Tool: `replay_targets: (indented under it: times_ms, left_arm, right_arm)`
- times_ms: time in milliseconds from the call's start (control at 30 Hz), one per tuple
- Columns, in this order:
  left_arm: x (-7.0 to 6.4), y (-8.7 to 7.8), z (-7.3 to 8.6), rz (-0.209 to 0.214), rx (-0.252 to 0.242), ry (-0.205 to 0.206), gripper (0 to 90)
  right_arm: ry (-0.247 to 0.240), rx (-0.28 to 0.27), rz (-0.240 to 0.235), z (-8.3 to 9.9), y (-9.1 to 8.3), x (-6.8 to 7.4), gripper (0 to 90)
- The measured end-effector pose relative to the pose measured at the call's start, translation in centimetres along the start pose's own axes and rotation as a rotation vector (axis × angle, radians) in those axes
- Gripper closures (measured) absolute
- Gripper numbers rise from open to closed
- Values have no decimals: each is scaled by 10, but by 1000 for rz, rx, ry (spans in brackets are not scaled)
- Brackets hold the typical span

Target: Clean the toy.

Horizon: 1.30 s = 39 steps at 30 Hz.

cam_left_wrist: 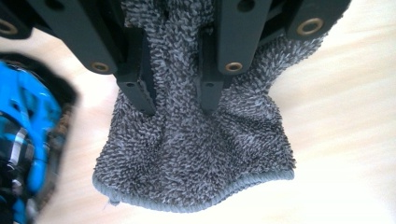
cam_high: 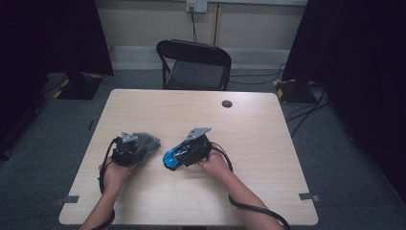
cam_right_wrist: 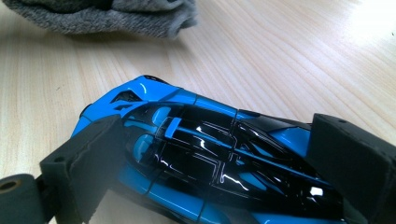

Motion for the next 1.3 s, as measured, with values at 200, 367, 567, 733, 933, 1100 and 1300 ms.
replay_targets:
  times_ms: [200,367,567,733,933,1100,1300]
  left_arm:
    - [-33,7,7,44,71,96,714]
    - [-50,-3,13,119,105,97,720]
    - [-62,-11,19,172,123,92,727]
    - [-71,-18,22,214,133,91,732]
    - [-85,-24,27,249,131,110,733]
    - [-98,-26,27,279,131,129,733]
    - [-104,-26,27,277,118,145,733]
  right_arm:
    - [1,2,1,0,1,1,43]
    - [0,10,2,-1,1,1,43]
    - [1,13,3,-1,1,1,43]
    - [2,11,5,-1,1,1,43]
    - [1,12,6,-1,1,1,43]
    - [3,11,8,-1,1,2,43]
    - [1,9,8,-1,1,2,43]
Point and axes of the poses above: each handheld gripper's, and its own axes: y roughly forward along the jaws, z roughly out of its underside, x roughly to its left, the point moved 8 cm from there along y, roughly forward along the jaws, and after that the axes turned 6 degrees about -z, right-handed, at the moved point
